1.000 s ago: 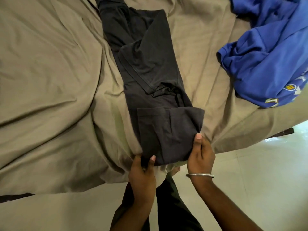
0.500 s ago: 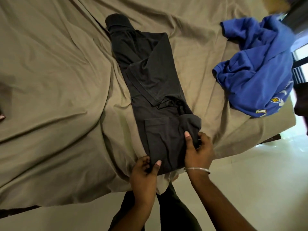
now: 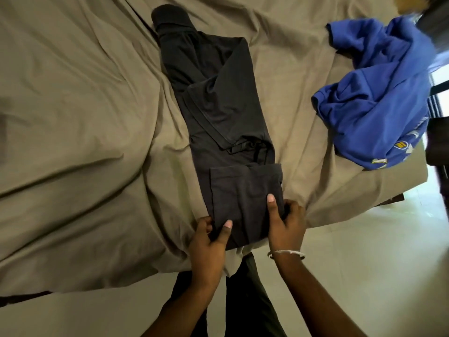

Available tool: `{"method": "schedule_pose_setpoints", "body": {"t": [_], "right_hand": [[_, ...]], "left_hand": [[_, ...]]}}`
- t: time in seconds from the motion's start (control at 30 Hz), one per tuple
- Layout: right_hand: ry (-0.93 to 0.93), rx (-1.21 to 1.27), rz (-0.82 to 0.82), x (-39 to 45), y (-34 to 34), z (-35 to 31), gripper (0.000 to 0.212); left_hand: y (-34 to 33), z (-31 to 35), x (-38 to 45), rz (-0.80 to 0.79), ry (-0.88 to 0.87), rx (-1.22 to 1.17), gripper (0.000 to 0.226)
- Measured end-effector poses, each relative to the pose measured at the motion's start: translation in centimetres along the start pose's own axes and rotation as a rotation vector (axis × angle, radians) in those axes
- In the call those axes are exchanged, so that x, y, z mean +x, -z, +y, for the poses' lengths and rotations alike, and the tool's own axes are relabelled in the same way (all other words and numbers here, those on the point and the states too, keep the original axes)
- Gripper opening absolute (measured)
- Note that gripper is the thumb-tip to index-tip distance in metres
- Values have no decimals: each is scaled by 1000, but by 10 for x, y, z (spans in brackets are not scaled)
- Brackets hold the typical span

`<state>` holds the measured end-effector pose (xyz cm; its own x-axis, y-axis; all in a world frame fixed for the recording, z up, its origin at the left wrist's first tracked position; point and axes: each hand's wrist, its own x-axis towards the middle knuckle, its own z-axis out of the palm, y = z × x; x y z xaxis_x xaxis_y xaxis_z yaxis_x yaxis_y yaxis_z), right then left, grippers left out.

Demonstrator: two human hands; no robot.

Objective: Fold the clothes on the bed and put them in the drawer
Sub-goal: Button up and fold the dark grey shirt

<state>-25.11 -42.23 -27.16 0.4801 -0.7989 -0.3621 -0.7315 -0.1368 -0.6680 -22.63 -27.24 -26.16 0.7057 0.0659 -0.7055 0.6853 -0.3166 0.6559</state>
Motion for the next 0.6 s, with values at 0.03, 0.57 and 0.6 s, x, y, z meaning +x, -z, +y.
{"method": "schedule_pose_setpoints", "body": {"t": [0.03,0.57,0.6], "right_hand": [[9,-20,-53,-3,3,2,59],[-469,379,-480,23,72,-78,48],[-548,433,-534,31,72,-90,43]], "left_hand": [[1,4,-2,-6,-10,16,23],[38,85,-57,0,307,-408,32],[40,102,-54,-8,268,-436,29]]}}
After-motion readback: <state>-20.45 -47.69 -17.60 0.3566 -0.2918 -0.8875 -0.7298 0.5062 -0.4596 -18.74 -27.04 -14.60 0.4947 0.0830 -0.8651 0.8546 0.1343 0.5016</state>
